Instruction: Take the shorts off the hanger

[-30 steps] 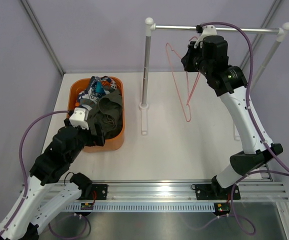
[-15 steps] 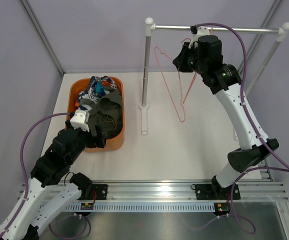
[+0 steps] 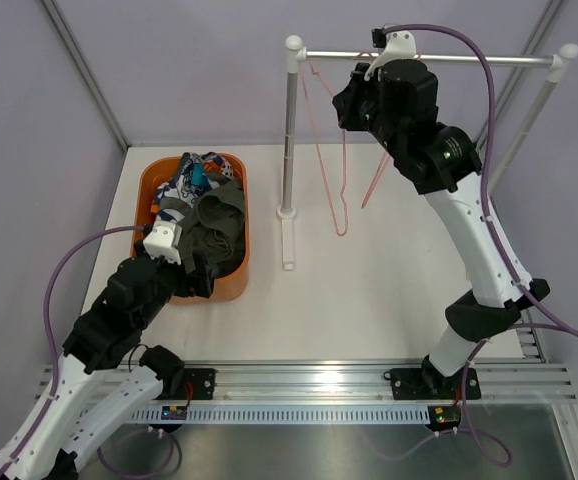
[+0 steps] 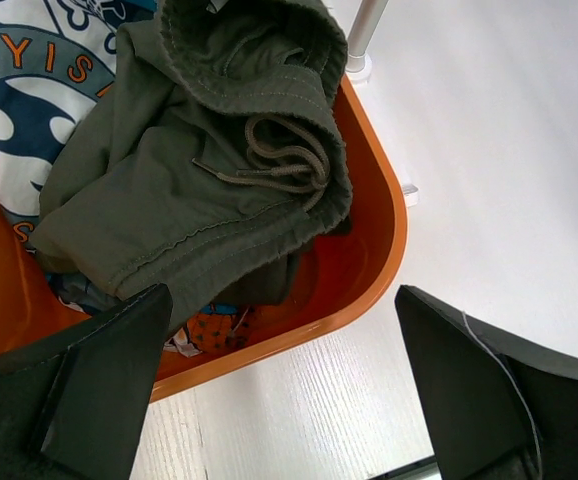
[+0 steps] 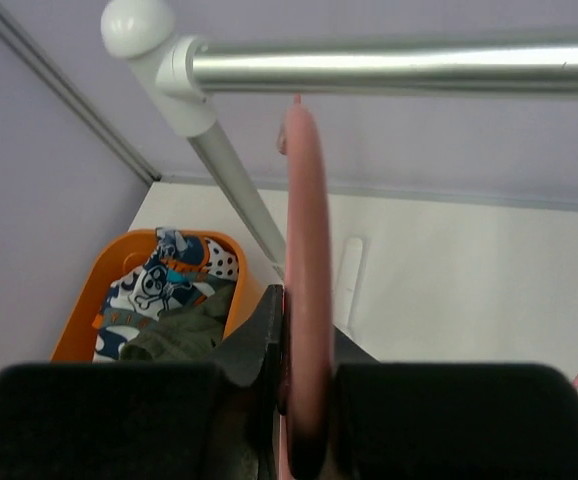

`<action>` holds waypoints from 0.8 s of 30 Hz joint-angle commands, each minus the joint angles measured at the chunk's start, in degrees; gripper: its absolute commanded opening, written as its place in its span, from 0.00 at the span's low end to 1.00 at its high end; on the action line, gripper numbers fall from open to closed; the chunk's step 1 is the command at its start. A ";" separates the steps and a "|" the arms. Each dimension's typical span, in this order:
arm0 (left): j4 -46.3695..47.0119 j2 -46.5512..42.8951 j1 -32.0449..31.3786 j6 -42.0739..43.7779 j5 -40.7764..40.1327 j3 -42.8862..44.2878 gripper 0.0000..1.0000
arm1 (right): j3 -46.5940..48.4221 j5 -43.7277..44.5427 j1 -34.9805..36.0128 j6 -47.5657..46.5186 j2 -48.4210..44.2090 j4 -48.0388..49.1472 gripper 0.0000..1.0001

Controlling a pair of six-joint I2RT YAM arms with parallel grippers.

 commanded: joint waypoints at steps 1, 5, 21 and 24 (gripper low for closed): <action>2.60 -0.39 -0.40 0.88 1.55 -0.07 0.99 | 7.05 6.70 0.04 -3.19 5.01 -1.27 0.00; 2.60 -0.13 -0.40 0.88 1.64 -0.16 0.99 | 12.52 7.41 -0.57 -5.04 8.63 -2.68 0.00; 2.52 0.05 -0.75 0.89 1.29 -0.42 0.99 | 12.44 4.15 -6.99 -6.19 12.32 1.63 0.00; 2.52 0.14 -0.84 0.80 1.20 -0.43 0.99 | 12.18 3.98 -7.51 -6.28 12.85 1.10 0.00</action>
